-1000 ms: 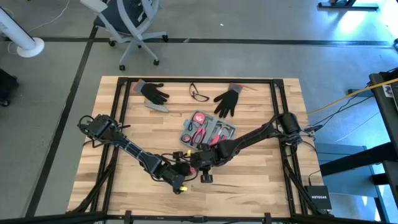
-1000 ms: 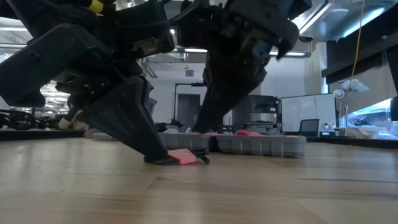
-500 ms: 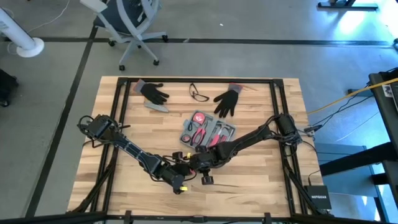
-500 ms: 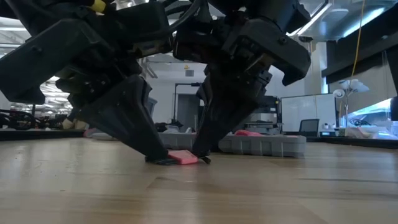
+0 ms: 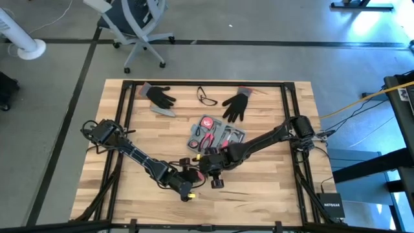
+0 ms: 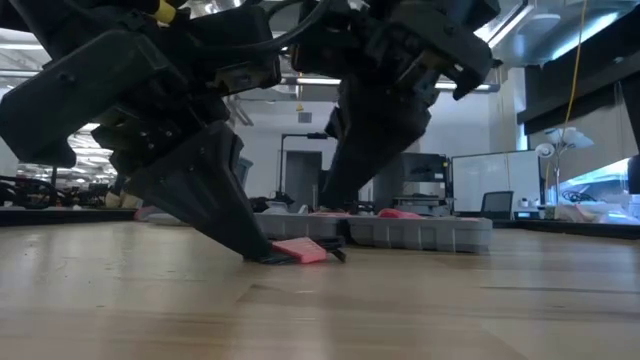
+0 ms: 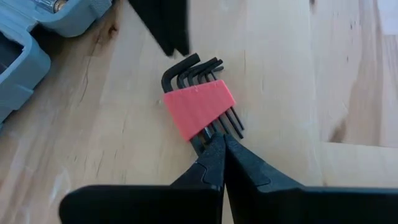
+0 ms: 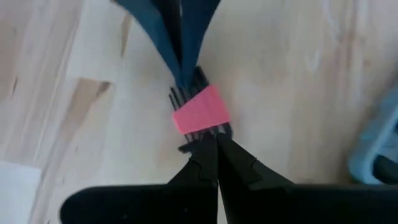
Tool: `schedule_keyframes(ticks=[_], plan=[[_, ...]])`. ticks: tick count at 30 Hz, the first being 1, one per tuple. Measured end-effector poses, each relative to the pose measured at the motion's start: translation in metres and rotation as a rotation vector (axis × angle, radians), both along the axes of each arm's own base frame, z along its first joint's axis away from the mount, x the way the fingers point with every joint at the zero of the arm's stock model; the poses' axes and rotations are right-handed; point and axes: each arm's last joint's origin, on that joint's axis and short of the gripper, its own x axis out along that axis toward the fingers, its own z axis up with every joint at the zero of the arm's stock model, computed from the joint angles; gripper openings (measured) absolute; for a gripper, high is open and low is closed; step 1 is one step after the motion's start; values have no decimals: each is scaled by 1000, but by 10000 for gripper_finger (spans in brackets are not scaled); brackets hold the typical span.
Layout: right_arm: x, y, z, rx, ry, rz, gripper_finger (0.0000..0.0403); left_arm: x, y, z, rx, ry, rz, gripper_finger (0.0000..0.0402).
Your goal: Prefit tool cases
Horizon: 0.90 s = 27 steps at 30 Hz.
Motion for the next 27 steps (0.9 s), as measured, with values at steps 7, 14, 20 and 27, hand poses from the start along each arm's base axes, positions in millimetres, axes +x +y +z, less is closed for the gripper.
schedule_keyframes(ticks=[7, 14, 20, 27], plan=[[6, 5, -37, 44, 81, 39, 0, 0, 0, 1, -2, -4, 4, 0], [-4, -17, -15, 16, 141, 31, 0, -1, 1, -1, 6, 11, 9, 0], [2, -21, 19, 29, 5, 8, 0, -1, 0, 0, 4, 7, 5, 0], [7, -18, 1, 61, 28, 20, 0, 0, 1, -1, 3, 6, 7, 0]])
